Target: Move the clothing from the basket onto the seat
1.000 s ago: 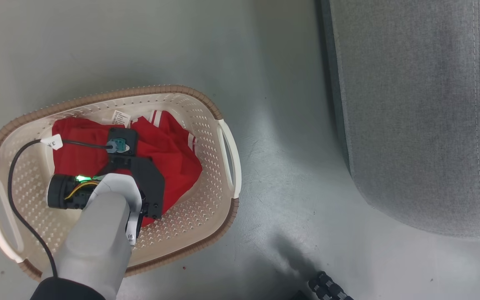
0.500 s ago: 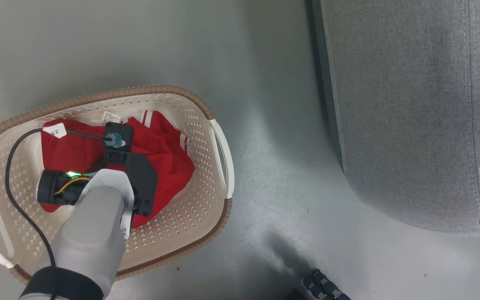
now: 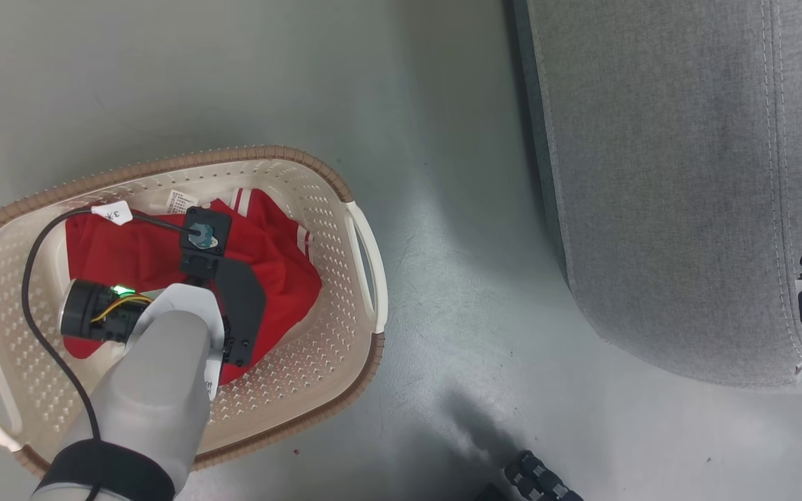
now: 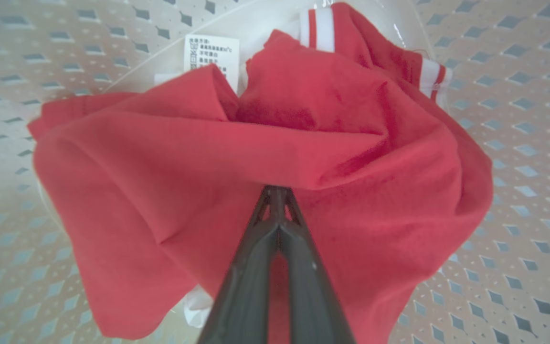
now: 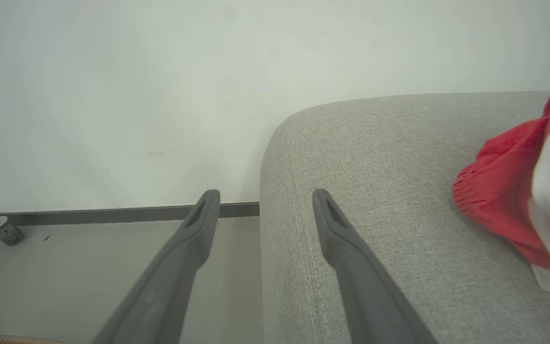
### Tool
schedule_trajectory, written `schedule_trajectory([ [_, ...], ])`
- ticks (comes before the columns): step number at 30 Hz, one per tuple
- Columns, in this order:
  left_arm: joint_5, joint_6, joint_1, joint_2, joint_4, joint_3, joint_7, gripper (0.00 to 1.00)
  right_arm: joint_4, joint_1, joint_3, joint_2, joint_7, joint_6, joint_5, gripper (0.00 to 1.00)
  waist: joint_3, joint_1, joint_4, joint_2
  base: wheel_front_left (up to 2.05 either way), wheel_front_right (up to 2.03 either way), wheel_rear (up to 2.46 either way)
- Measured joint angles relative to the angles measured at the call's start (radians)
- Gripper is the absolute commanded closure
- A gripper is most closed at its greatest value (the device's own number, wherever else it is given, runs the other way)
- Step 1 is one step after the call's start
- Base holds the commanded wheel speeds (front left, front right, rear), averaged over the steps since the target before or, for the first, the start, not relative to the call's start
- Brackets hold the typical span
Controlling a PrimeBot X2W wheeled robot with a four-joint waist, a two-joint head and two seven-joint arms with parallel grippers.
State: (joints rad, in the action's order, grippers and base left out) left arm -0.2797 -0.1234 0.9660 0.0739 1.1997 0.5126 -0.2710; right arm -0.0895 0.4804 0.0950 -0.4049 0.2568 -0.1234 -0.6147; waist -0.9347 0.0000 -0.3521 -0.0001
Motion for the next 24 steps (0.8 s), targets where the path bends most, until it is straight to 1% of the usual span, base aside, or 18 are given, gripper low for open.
schedule_trajectory([
  [6, 0.000, 0.000, 0.001, -0.005, 0.002, -0.001, 0.022, 1.00, 0.016, 0.003, -0.004, 0.013, 0.000, 0.000, 0.005, 0.00, 0.015, 0.0000, 0.003, 0.0000, 0.00, 0.00, 0.00],
  [12, 0.000, 0.002, 0.001, -0.007, -0.003, 0.006, 0.065, 1.00, 0.030, 0.005, -0.019, 0.016, 0.000, 0.000, 0.005, 0.00, 0.039, 0.0000, 0.009, 0.0001, 0.00, 0.00, 0.00],
  [24, -0.008, 0.072, -0.020, -0.020, -0.034, 0.023, 0.172, 1.00, 0.059, 0.005, -0.033, 0.016, 0.000, 0.000, 0.016, 0.00, 0.117, 0.0000, 0.036, 0.0001, 0.00, 0.00, 0.00],
])
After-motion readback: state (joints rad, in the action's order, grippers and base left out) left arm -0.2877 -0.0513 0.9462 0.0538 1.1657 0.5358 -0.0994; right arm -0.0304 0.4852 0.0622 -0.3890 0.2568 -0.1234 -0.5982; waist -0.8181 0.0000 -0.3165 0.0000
